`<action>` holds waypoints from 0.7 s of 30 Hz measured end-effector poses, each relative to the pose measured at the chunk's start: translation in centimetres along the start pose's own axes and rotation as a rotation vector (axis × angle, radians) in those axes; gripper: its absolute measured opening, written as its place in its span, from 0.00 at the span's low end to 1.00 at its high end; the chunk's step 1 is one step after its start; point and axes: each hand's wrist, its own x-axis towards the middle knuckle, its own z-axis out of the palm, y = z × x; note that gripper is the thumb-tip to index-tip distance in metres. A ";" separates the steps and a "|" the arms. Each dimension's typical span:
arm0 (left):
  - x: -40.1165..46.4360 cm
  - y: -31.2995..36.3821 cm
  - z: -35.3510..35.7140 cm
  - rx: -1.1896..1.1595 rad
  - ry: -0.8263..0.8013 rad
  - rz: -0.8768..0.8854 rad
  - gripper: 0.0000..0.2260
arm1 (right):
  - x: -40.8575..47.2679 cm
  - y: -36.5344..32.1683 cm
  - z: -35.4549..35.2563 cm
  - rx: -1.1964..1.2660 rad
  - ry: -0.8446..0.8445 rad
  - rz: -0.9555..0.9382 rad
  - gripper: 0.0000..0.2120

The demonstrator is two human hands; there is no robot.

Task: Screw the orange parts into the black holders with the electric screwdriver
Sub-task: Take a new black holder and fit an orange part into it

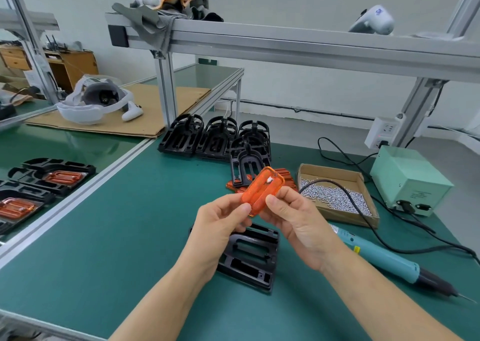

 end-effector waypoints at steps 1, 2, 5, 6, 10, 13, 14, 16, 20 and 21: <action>0.0 0.0 0.0 -0.026 -0.005 -0.010 0.08 | -0.1 0.0 -0.1 0.001 0.001 0.012 0.10; 0.0 0.0 0.0 -0.046 -0.014 -0.018 0.09 | -0.1 0.1 -0.2 0.005 0.002 0.021 0.09; 0.0 -0.1 0.1 -0.066 -0.028 -0.016 0.09 | -0.3 0.0 -0.2 0.029 0.005 0.056 0.07; -0.1 0.0 0.2 -0.070 -0.024 -0.017 0.08 | -0.3 0.0 -0.2 0.043 0.007 0.069 0.07; 0.0 -0.2 0.1 -0.082 -0.007 -0.045 0.06 | -0.4 0.3 -0.3 0.078 0.009 0.098 0.10; -0.1 -0.2 -0.1 -0.010 0.016 -0.057 0.07 | -0.5 0.4 0.0 -0.012 0.038 0.017 0.07; -0.1 -0.2 -0.3 0.028 0.050 -0.044 0.08 | -0.5 0.2 0.0 -0.098 0.051 -0.040 0.07; 0.0 -0.2 -1.1 0.157 0.162 0.006 0.10 | -0.7 -0.2 -0.2 -0.372 0.048 -0.155 0.05; -0.1 -0.4 -3.3 0.657 0.305 0.088 0.16 | -1.7 0.8 -0.4 -1.039 -0.061 -0.275 0.03; -0.1 -0.4 -3.6 0.736 0.297 0.109 0.16 | -1.9 1.3 -0.2 -1.204 -0.096 -0.293 0.04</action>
